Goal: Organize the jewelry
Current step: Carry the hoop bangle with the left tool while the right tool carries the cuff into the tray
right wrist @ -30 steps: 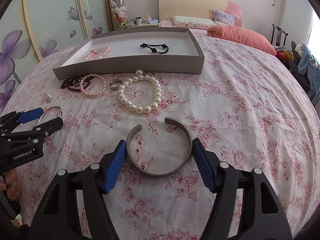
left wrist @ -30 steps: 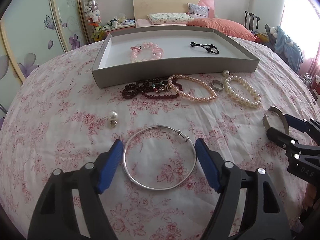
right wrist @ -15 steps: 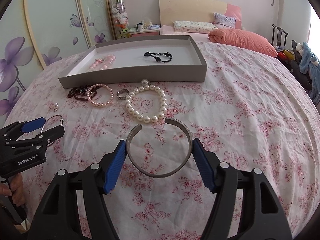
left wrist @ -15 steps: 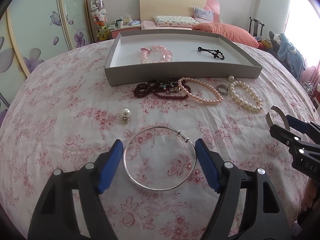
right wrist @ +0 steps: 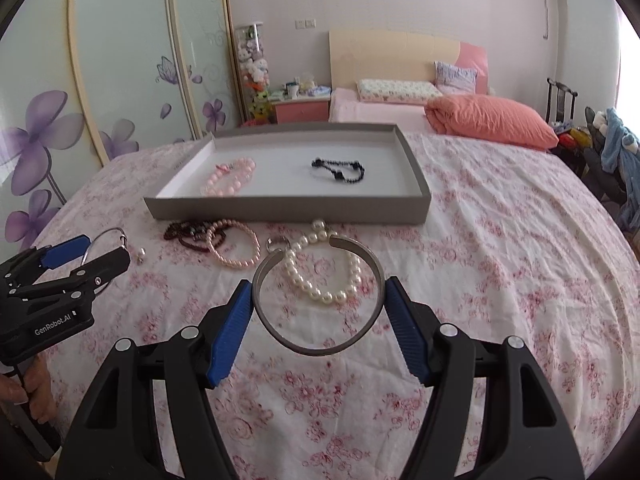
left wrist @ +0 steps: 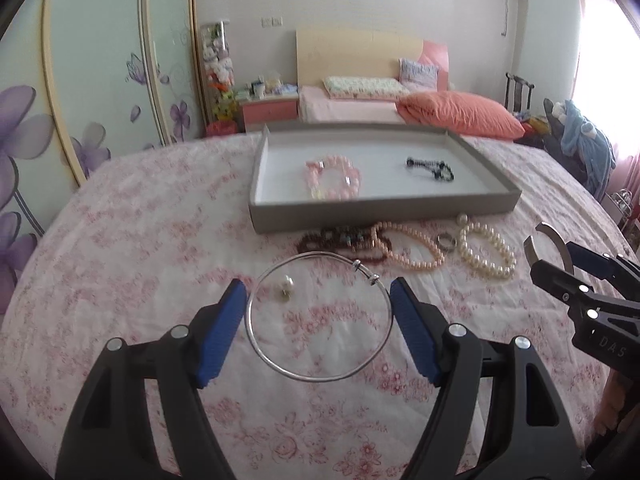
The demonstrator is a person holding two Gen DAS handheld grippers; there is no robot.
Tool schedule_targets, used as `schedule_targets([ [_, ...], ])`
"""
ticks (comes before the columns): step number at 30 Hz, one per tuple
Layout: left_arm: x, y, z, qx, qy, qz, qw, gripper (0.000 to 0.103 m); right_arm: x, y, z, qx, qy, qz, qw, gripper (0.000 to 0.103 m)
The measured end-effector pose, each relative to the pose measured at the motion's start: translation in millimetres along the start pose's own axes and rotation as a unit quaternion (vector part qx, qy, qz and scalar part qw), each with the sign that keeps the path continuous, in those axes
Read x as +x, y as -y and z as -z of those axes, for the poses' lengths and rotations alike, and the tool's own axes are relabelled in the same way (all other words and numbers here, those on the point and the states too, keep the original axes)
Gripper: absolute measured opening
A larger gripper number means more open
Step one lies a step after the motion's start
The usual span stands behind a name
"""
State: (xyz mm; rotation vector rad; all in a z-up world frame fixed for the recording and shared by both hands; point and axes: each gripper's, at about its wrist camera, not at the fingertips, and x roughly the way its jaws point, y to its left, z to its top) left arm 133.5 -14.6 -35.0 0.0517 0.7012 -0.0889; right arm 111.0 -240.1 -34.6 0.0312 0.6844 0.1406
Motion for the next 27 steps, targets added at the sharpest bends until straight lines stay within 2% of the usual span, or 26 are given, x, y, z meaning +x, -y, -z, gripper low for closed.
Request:
schedule_targets([
  [6,-25,0,-16,-0.002,0.073,-0.021,0.9971,0.072,-11,-9,-13,-0.009,0.047,0.001,0.999,0.067],
  [10,-35,2,-25,-0.003,0.105,-0.026,0.9941,0.072,-15,-10,-21,-0.008,0.069,0.003,0.998,0.067],
  [22,-44,10,-59,-0.003,0.171,-0.054,0.9838,0.072,-21,-8,-52,0.006,0.13,0.017,0.991,0.067],
  [27,-36,15,-68,-0.002,0.178,-0.057,0.9823,0.072,-18,-3,-67,0.011,0.152,0.027,0.988,0.067],
])
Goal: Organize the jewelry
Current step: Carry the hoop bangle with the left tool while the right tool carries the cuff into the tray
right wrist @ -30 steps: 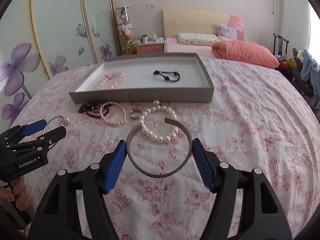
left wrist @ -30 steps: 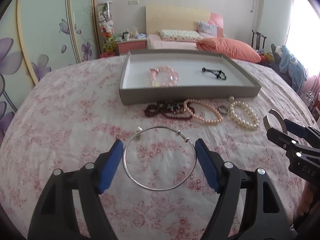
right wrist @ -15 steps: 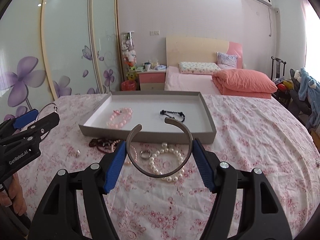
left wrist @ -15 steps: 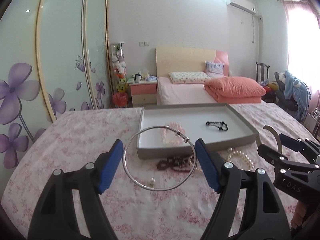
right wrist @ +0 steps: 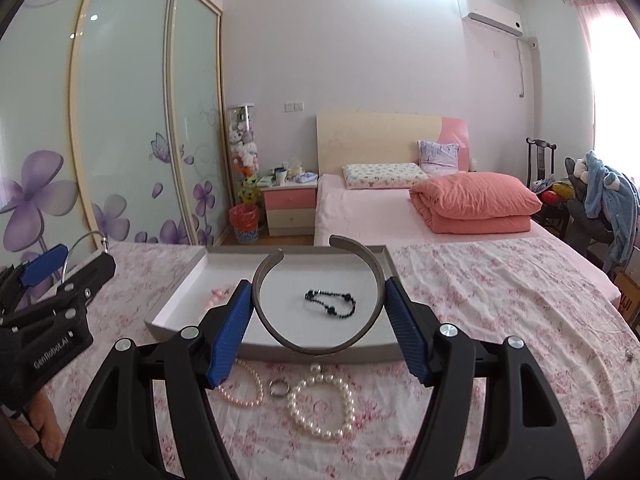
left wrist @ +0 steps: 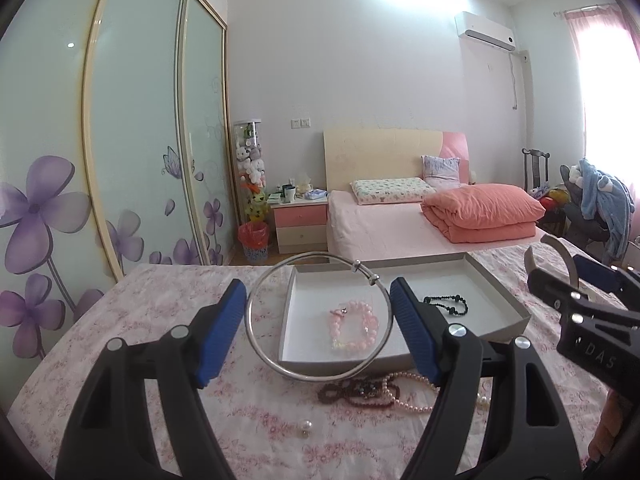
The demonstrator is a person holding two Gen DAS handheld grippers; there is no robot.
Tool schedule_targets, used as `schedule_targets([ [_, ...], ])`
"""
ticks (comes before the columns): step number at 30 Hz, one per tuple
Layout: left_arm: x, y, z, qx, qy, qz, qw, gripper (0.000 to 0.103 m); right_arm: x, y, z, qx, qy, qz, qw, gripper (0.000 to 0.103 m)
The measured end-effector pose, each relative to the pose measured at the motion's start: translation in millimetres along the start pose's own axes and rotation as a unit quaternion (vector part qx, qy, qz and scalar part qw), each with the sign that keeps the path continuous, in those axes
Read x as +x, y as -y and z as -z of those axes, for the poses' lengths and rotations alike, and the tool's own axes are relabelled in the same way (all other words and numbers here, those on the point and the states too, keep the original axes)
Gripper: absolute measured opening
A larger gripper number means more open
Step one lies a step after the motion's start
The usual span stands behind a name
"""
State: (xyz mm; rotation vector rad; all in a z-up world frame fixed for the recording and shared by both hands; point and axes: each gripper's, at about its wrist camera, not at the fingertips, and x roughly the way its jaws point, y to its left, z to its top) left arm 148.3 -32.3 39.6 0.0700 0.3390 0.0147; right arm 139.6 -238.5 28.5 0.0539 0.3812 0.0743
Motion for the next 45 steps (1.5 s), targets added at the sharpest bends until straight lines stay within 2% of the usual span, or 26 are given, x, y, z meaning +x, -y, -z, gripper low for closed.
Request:
schedule_targets([
  [8,25,3,-4,-0.004,-0.002,-0.003,1.0,0.072,22,9,-11,0.02,0.018,0.013,1.0,0.067],
  [15,59,7,-10,-0.004,-0.007,0.006,0.9999,0.072,53,11,-16,0.022,0.007,0.018,1.0,0.067],
  [21,91,12,-11,-0.005,-0.025,0.021,0.9995,0.072,87,12,-13,0.025,-0.03,0.016,0.999,0.067],
  [30,146,18,3,-0.016,-0.104,0.052,0.9931,0.072,138,13,4,0.038,-0.123,-0.007,0.992,0.067],
  [34,155,17,11,-0.014,-0.119,0.061,0.9909,0.072,145,15,11,0.045,-0.144,-0.004,0.988,0.068],
  [38,162,18,16,-0.017,-0.136,0.07,0.988,0.073,146,18,10,0.051,-0.145,-0.003,0.988,0.074],
  [45,163,5,8,-0.049,-0.136,0.079,0.9863,0.073,139,31,5,0.064,-0.133,0.009,0.989,0.074],
])
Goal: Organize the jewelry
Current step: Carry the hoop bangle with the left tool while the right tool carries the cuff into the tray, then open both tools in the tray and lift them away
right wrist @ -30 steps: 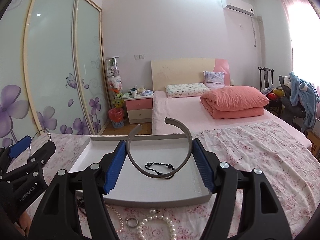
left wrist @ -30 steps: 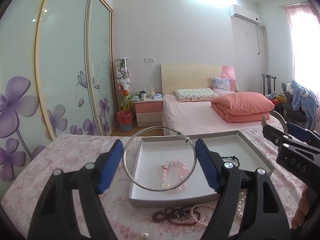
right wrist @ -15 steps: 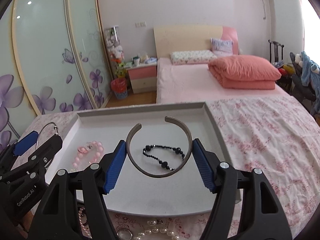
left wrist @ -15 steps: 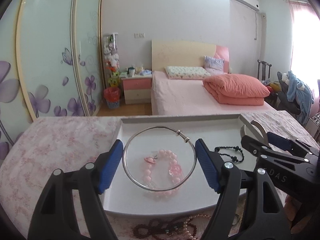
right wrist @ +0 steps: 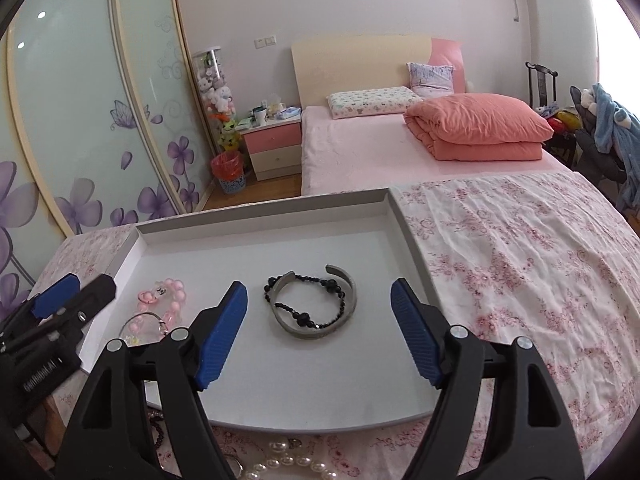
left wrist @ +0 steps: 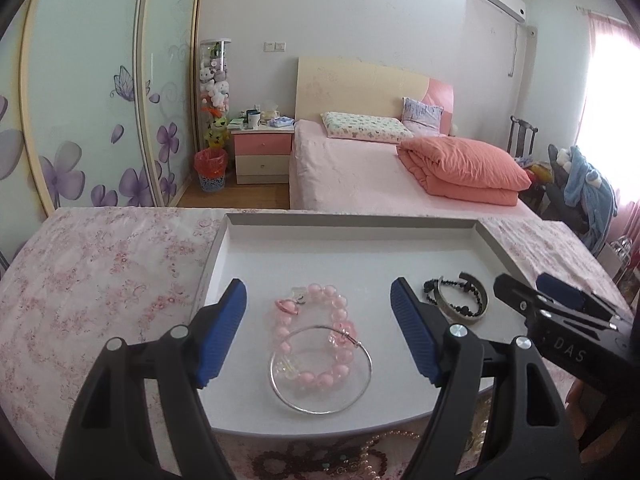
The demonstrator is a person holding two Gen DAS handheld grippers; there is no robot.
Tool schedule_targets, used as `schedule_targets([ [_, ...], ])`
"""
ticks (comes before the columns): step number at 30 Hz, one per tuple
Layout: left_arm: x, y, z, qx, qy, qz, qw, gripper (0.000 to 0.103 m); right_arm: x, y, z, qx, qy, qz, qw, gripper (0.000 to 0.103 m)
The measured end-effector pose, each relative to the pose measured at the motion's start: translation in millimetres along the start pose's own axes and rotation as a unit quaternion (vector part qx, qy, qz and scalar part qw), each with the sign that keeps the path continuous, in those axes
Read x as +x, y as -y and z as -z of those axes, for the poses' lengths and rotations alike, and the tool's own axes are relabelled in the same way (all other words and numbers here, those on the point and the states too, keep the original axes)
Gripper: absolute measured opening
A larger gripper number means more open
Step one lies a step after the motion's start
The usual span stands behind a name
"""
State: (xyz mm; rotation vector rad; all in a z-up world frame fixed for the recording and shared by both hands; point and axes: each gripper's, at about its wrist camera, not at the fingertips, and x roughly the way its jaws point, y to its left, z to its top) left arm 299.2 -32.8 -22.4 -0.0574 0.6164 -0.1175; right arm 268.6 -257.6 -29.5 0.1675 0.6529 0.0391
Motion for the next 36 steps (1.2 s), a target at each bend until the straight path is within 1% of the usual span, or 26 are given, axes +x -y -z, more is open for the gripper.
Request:
schedule_targets([
  [6,-19,-19,-9,-0.025,0.014,-0.014,0.9995,0.073,-15,4,1,-0.001,0.007,0.002,1.0,0.074],
  [10,-39,-31,-7,-0.022,0.022,-0.033,0.999,0.073,-29,4,9,-0.01,0.006,0.0,1.0,0.074],
  [13,-58,-42,4,-0.013,0.019,-0.051,0.9984,0.073,-41,5,17,-0.02,0.003,-0.001,1.0,0.073],
  [15,-71,-50,15,-0.007,0.016,-0.06,0.998,0.073,-48,6,23,-0.029,-0.002,0.0,1.0,0.07],
  [17,-80,-57,24,-0.001,0.011,-0.071,0.9974,0.078,-55,9,33,-0.038,-0.013,0.0,0.999,0.067],
  [18,-86,-61,29,0.002,0.007,-0.075,0.9971,0.079,-58,10,37,-0.04,-0.018,0.001,0.999,0.065],
  [22,-104,-72,54,0.026,-0.014,-0.086,0.9959,0.081,-64,18,55,-0.045,-0.048,0.003,0.998,0.059],
  [25,-110,-73,66,0.045,-0.031,-0.079,0.9954,0.086,-64,20,68,-0.049,-0.071,0.003,0.996,0.05],
  [27,-112,-70,73,0.057,-0.039,-0.076,0.9947,0.088,-62,19,76,-0.053,-0.086,-0.003,0.995,0.041],
  [33,-107,-56,87,0.068,-0.066,-0.058,0.9938,0.088,-52,8,86,-0.064,-0.114,-0.011,0.991,0.031],
  [36,-101,-50,92,0.072,-0.081,-0.061,0.9923,0.088,-46,1,86,-0.076,-0.118,-0.006,0.99,0.027],
])
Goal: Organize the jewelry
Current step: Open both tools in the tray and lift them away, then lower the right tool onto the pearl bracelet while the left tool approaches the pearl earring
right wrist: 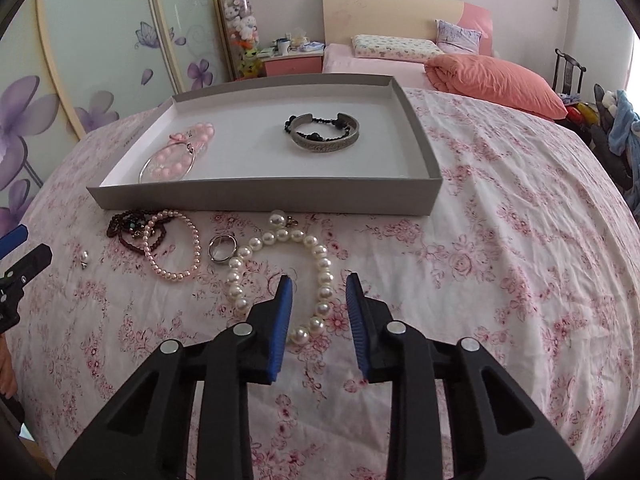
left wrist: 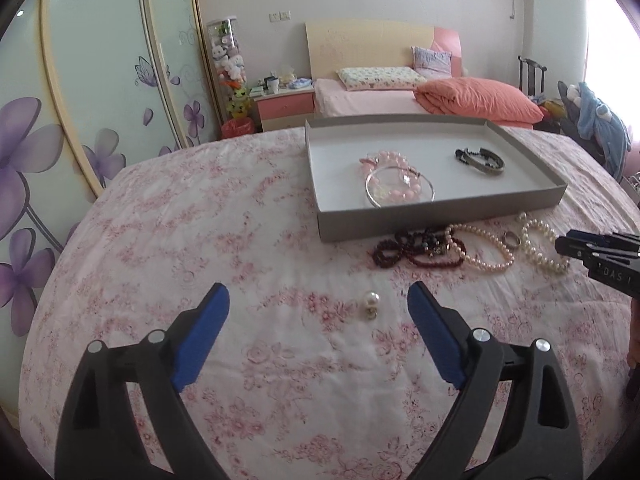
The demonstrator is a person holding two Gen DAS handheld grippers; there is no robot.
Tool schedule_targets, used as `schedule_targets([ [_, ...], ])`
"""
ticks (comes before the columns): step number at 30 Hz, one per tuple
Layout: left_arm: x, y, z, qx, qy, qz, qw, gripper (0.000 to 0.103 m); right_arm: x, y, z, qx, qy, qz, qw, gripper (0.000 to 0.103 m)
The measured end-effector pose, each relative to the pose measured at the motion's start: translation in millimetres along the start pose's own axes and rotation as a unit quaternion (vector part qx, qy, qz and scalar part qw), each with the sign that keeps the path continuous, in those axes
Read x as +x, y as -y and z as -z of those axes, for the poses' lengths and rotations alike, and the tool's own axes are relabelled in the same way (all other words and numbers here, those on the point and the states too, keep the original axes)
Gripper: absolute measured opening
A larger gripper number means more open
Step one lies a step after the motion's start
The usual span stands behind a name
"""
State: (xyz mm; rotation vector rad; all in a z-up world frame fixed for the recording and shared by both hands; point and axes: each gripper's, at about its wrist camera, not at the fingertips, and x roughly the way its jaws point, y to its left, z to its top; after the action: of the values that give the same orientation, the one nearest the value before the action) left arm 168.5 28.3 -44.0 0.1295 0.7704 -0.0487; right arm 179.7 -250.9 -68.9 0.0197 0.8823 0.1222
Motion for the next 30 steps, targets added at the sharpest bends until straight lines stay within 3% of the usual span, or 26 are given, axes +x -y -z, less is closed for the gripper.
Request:
schedule_targets([
  [7,7,8,5,0.009,-0.016,0.0,0.9998,0.088,7,1,1,-0.003,-0.006,0.015,1.0,0.011],
  [17,17,14,6,0.011,-0.032,0.006,0.9994,0.087,0,37,8,0.074,0.004,0.059,0.995,0.011],
  [30,35,27,-3,-0.01,-0.056,0.012,0.9983,0.06,0,41,8,0.087,0.008,0.067,0.994,0.011],
])
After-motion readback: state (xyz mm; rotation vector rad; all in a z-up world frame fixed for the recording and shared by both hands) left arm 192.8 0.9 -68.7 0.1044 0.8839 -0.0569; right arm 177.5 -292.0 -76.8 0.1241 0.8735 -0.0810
